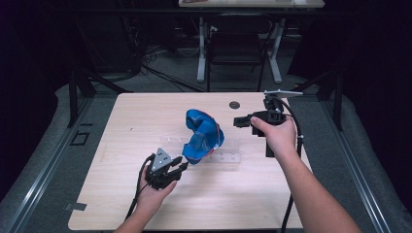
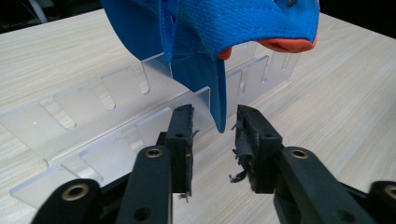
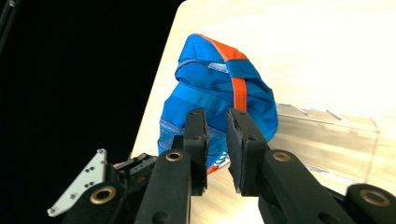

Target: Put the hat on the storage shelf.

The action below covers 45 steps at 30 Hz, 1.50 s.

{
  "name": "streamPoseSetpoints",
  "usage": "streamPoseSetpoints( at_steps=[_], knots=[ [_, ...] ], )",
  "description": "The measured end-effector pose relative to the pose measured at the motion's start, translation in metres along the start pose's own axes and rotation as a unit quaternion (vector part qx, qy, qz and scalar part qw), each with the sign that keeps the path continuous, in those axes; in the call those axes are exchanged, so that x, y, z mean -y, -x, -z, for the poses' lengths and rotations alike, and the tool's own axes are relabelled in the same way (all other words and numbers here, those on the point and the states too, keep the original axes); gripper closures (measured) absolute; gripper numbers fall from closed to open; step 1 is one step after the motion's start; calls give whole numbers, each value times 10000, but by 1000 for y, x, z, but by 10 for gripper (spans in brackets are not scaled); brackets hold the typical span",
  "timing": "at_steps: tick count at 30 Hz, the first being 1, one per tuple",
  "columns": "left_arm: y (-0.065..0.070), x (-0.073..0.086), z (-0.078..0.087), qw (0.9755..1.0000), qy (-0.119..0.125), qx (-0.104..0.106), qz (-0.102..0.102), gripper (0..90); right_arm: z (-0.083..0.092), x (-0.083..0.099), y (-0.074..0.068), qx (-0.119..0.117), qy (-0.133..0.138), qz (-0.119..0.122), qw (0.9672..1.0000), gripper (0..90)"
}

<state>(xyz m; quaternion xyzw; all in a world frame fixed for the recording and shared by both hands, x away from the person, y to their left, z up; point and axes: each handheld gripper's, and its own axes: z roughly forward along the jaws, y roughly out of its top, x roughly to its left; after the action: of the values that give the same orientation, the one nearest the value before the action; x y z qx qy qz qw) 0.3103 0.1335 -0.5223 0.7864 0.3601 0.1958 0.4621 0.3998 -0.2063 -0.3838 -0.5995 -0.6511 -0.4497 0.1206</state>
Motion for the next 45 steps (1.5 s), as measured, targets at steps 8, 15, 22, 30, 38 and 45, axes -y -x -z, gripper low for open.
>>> streamPoseSetpoints(
  at_steps=[8, 15, 22, 30, 38, 45],
  knots=[
    [-11, 10, 11, 9998, -106, -98, 138, 558, 11, 8, -1, 268, 34, 209, 9994, 754],
    [-27, 25, 27, 9990, -238, -192, 335, 531, 21, 17, 6, 378, 47, 265, 9989, 721],
    [-36, 36, 36, 9981, -370, -258, 413, 521, 28, 25, 10, 743, 77, 393, 9964, 689],
    [-45, 47, 51, 9973, -457, -334, 479, 511, 35, 40, 19, 1063, -39, 546, 9928, 686],
    [-52, 60, 62, 9966, -510, -369, 537, 510, 40, 64, 24, 1413, -51, 862, 9862, 671],
    [-58, 67, 63, 9967, -468, -332, 582, 510, 42, 86, 34, 1520, 70, 920, 9841, 602]
  ],
)
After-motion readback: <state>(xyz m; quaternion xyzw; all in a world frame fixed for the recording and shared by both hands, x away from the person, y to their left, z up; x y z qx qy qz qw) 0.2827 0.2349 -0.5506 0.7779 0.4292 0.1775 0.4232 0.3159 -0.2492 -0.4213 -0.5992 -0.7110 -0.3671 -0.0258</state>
